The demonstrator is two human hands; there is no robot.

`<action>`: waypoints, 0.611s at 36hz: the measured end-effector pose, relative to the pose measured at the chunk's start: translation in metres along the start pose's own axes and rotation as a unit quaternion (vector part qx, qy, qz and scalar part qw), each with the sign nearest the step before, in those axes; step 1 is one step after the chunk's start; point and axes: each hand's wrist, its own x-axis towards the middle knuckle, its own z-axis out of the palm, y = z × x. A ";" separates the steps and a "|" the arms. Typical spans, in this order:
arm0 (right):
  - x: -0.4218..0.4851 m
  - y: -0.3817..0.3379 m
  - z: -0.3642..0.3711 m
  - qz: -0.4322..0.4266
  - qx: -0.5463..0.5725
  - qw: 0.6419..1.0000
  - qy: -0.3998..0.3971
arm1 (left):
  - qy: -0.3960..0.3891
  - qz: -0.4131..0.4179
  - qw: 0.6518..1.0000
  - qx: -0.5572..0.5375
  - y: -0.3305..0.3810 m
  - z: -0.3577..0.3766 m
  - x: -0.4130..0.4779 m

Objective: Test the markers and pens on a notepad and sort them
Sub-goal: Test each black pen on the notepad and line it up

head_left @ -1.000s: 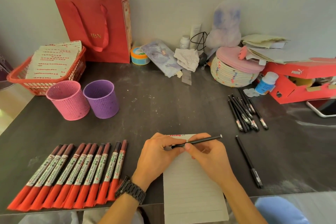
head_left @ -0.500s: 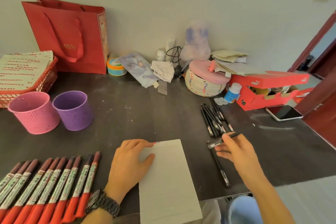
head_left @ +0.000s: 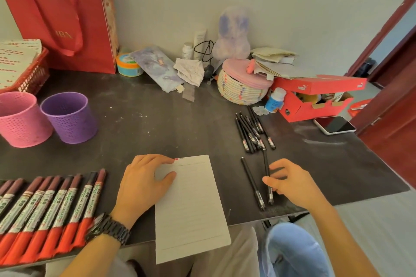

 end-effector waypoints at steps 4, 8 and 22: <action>0.000 -0.007 0.007 -0.011 -0.041 0.999 -0.008 | 0.005 0.001 1.000 0.000 -0.001 0.001 0.000; -0.001 -0.010 0.009 -0.010 -0.076 0.997 -0.012 | 0.007 0.001 1.000 -0.002 -0.002 0.001 0.001; -0.008 -0.015 0.012 -0.006 -0.090 0.996 -0.015 | 0.011 0.002 1.000 -0.002 -0.003 0.002 0.001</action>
